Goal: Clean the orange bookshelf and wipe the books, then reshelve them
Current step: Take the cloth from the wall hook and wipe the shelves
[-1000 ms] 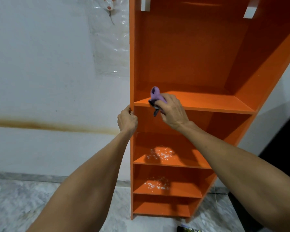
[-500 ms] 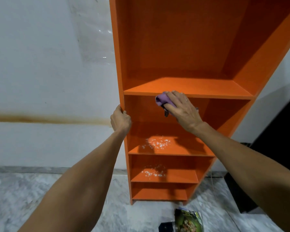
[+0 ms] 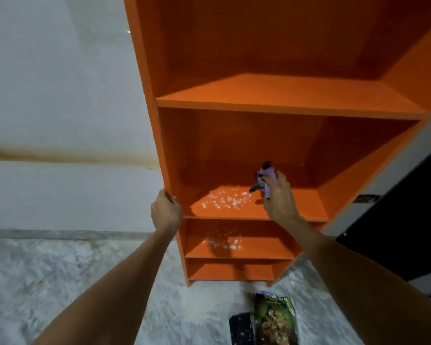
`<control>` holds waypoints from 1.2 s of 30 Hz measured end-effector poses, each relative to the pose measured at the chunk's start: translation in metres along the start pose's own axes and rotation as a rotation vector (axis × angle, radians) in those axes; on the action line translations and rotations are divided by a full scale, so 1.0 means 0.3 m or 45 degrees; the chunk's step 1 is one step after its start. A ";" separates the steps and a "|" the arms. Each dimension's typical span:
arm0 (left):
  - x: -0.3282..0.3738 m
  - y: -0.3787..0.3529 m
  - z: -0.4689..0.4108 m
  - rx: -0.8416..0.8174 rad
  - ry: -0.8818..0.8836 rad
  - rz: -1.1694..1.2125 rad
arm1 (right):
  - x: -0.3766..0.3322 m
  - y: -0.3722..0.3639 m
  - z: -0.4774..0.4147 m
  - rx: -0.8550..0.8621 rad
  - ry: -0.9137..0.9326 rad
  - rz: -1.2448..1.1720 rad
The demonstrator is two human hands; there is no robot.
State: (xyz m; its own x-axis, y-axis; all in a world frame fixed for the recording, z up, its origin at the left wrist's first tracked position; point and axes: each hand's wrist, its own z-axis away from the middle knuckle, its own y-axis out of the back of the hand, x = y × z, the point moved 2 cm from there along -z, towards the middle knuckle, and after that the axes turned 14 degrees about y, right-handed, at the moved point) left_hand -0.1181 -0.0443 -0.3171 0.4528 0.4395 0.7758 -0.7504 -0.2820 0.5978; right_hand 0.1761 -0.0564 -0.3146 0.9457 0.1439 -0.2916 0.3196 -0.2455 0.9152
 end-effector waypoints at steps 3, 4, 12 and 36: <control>-0.083 -0.073 -0.016 0.001 0.029 -0.023 | 0.088 -0.120 -0.013 -0.006 -0.173 -0.046; -0.106 -0.088 -0.017 0.000 0.025 -0.026 | 0.109 -0.154 -0.008 -0.045 -0.255 -0.011; -0.186 -0.144 -0.038 -0.008 0.001 -0.027 | 0.143 -0.318 0.014 0.004 -0.319 0.119; -0.181 -0.166 -0.042 -0.004 0.104 -0.091 | -0.028 -0.340 -0.090 0.154 0.110 -0.285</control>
State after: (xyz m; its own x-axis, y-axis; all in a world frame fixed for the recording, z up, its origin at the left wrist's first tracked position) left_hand -0.1114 -0.0434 -0.3914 0.4642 0.5266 0.7122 -0.7195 -0.2447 0.6499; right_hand 0.1340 -0.0065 -0.3980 0.8438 0.2874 -0.4531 0.5296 -0.3101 0.7895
